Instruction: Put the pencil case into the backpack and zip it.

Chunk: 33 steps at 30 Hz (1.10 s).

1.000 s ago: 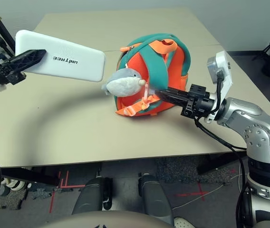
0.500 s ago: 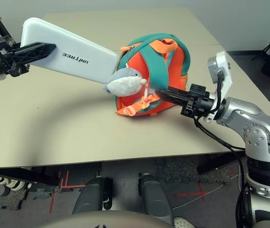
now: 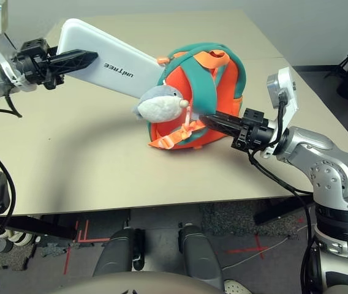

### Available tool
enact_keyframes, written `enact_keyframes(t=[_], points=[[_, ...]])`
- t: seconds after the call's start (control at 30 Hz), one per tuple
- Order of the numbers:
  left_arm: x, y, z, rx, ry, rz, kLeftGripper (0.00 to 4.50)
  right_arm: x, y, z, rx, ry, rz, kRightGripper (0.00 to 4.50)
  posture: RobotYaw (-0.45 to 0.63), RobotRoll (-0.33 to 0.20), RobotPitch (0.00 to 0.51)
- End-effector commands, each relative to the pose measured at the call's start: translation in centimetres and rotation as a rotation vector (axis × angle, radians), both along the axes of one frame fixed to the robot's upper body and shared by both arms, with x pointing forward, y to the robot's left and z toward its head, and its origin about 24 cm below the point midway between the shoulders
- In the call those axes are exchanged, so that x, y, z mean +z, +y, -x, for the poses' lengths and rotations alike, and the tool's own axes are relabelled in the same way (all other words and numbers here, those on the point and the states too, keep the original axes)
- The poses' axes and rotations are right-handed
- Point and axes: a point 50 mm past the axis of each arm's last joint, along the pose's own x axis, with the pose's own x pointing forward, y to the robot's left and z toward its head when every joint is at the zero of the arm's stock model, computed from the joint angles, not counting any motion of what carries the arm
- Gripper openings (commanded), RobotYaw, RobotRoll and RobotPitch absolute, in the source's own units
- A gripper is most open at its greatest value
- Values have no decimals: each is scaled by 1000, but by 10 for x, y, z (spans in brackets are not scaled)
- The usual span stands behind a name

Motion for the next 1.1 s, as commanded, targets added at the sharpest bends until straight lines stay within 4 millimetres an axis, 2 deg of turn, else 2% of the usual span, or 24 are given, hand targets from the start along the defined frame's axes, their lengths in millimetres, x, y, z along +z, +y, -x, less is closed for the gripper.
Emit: enact_keyframes(t=[0.03, 0.17, 0.4, 0.87, 1.03, 1.1], points=[[-7, -16, -6, -28, -19, -40, 1328, 10, 6, 4, 32, -68, -14, 0, -163, 0, 60], [-22, -36, -12, -22, -19, -14, 1328, 9, 6, 5, 30, -69, -17, 0, -169, 0, 61], [-46, -57, -18, 3, -14, 17, 1328, 8, 6, 6, 30, -66, -15, 0, -171, 0, 61], [-79, -81, -20, 92, -21, 96, 1328, 5, 7, 6, 37, -58, -15, 0, -166, 0, 62], [-77, -72, -21, 145, 10, 112, 3088, 4, 7, 4, 40, -54, -15, 0, -151, 0, 58], [-73, -67, -18, 136, 19, 110, 3940, 3, 8, 3, 47, -51, -14, 0, -143, 0, 58]])
